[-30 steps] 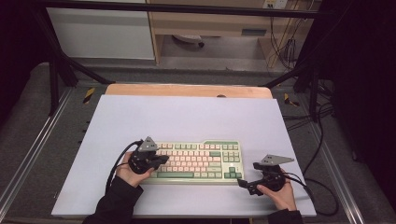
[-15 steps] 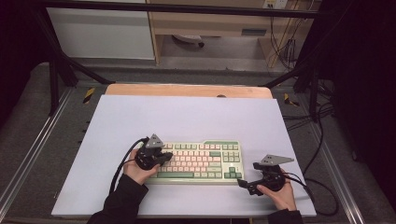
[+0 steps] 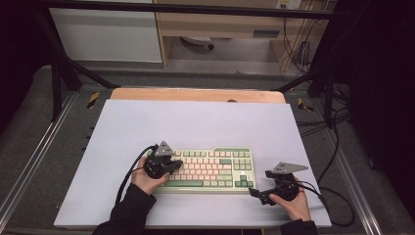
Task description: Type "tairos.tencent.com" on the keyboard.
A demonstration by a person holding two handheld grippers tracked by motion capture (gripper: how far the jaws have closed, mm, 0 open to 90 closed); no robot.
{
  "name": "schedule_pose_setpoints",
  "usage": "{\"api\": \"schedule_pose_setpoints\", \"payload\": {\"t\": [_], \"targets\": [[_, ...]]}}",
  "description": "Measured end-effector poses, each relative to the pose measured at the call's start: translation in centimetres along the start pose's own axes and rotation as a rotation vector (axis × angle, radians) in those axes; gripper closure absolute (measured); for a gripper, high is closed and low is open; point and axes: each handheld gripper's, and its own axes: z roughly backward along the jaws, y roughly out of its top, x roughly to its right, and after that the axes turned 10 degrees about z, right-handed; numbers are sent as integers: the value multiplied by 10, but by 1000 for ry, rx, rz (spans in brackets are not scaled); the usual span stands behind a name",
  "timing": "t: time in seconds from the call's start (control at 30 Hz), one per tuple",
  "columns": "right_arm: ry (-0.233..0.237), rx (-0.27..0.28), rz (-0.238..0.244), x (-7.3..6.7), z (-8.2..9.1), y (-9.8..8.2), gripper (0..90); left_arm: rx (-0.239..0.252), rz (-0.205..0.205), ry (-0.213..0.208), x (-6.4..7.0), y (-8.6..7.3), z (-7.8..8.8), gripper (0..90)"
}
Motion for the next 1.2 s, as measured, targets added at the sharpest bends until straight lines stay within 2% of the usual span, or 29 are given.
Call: {"api": "schedule_pose_setpoints", "payload": {"t": [0.23,0.73,1.2], "targets": [[0,-1,2,0,0,0,4,0,-6,1,1,-1,-1,897],[1,-4,2,-1,0,0,4,21,-30,-10,5,-5,18,897],[1,-3,0,-1,1,0,4,42,-1,-9,-6,-18,40,897]]}}
